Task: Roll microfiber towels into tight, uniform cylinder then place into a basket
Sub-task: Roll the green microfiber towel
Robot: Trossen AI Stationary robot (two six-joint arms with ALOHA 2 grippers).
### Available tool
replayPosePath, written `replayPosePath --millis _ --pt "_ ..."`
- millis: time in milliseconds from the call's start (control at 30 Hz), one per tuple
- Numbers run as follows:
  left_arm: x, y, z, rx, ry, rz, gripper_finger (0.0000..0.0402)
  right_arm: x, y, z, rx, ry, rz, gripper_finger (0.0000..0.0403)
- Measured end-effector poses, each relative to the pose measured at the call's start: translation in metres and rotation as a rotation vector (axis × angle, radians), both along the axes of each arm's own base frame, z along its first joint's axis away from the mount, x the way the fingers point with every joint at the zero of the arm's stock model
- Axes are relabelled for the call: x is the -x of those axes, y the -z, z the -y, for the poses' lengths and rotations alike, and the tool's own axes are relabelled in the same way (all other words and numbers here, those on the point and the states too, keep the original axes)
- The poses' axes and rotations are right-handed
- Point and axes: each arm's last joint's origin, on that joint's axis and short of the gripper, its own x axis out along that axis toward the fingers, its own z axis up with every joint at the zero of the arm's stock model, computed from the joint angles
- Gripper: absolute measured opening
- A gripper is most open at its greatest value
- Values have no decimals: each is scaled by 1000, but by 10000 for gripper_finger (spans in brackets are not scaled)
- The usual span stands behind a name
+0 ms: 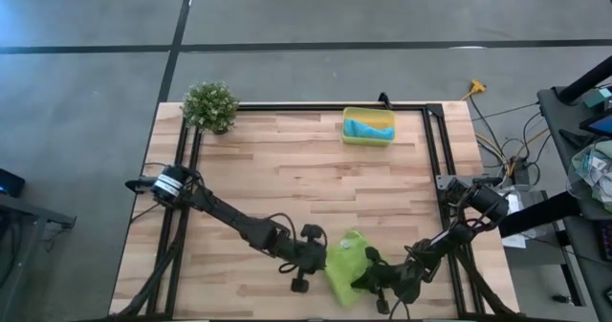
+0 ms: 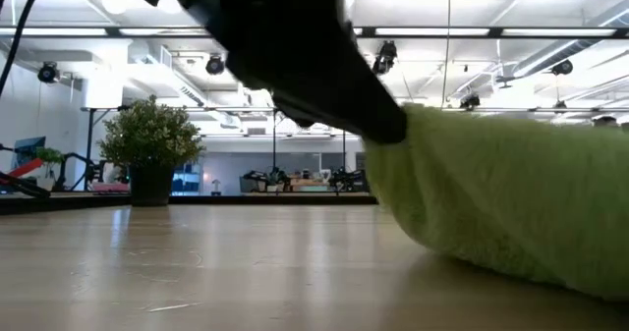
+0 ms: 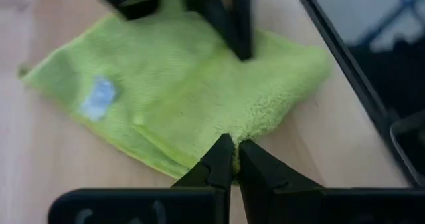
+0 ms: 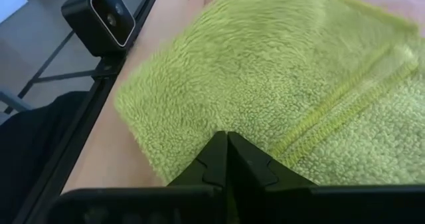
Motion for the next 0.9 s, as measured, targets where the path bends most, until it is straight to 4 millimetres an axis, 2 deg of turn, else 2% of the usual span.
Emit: replayPosePath --millis 133,333,500,600,700,833,900 --pt "8 4 11 -102 124 26 34 0 0 0 2 0 -2 8" --pt "20 12 21 -202 219 32 134 1 1 1 4 0 -5 8" --pt "32 11 38 -469 271 109 206 1 1 1 2 3 -8 8" --pt "44 7 60 -654 311 205 220 1 1 1 1 4 -8 8" --pt "55 2 87 -742 307 333 223 0 1 1 2 20 0 8" --pt "58 7 108 -826 281 379 223 0 1 3 46 70 32 8" --pt "52 7 114 -827 260 390 223 0 1 4 80 85 47 8"
